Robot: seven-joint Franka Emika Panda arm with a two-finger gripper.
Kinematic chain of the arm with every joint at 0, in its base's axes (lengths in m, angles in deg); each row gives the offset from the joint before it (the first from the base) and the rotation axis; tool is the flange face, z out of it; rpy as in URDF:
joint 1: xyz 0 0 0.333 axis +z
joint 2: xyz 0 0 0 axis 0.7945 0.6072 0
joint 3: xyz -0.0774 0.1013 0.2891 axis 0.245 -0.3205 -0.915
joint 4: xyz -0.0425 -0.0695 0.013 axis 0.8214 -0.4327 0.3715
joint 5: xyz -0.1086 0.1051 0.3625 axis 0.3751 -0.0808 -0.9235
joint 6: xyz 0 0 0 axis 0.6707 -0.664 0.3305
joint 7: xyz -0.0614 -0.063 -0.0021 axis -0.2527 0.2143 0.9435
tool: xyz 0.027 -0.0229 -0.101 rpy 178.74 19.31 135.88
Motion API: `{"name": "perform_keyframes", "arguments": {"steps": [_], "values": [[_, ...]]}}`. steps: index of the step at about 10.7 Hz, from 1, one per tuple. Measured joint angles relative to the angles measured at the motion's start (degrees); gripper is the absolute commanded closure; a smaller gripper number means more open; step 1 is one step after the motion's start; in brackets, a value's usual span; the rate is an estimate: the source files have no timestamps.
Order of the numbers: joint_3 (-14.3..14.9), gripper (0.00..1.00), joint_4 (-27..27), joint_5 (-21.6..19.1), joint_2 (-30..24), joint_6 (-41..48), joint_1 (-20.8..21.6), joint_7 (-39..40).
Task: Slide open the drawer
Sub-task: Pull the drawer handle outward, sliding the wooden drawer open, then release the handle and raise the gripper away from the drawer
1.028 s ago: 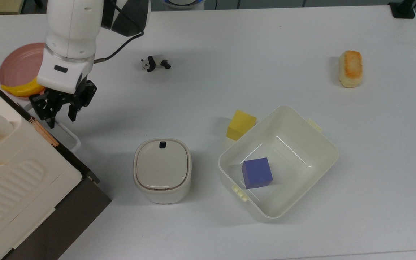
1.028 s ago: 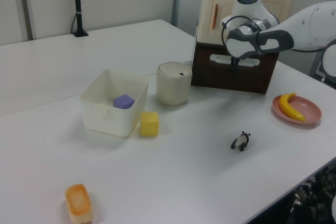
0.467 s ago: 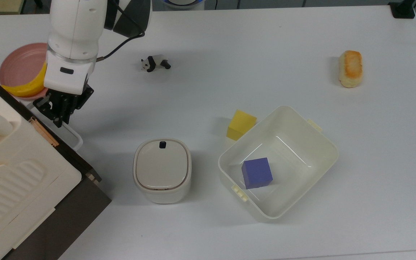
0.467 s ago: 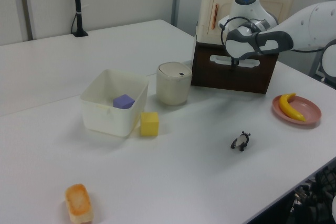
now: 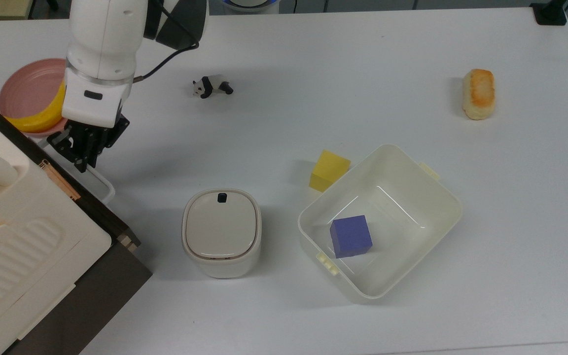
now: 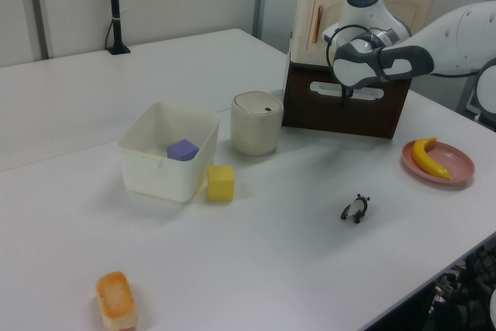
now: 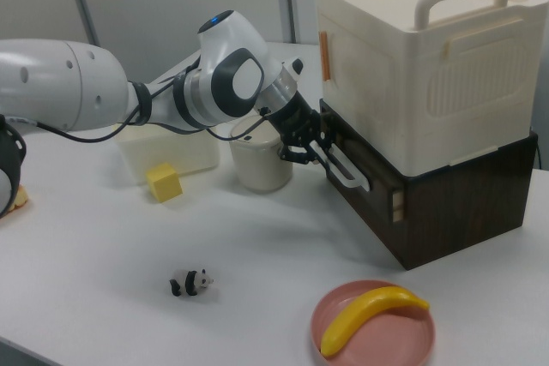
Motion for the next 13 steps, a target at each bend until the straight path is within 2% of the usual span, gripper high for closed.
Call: {"name": "perform_keyframes", "arguments": {"steps": [5, 7, 8, 9, 10, 13], "values": [[-2.43, 1.00, 11.58, 0.08, -8.55, 0.01, -0.05, -0.86], [-3.15, 0.98, 14.63, 0.08, -10.85, 0.01, -0.05, -1.38], [-3.37, 0.59, 15.34, 0.08, -11.36, 0.01, -0.07, -1.72], [-3.47, 0.01, 15.57, 0.08, -11.54, 0.01, -0.07, -2.01], [-3.80, 0.00, 15.57, 0.06, -11.63, 0.02, -0.06, -2.47], [-7.69, 0.00, 15.11, -0.01, -13.34, 2.29, 0.15, -8.17]]}}
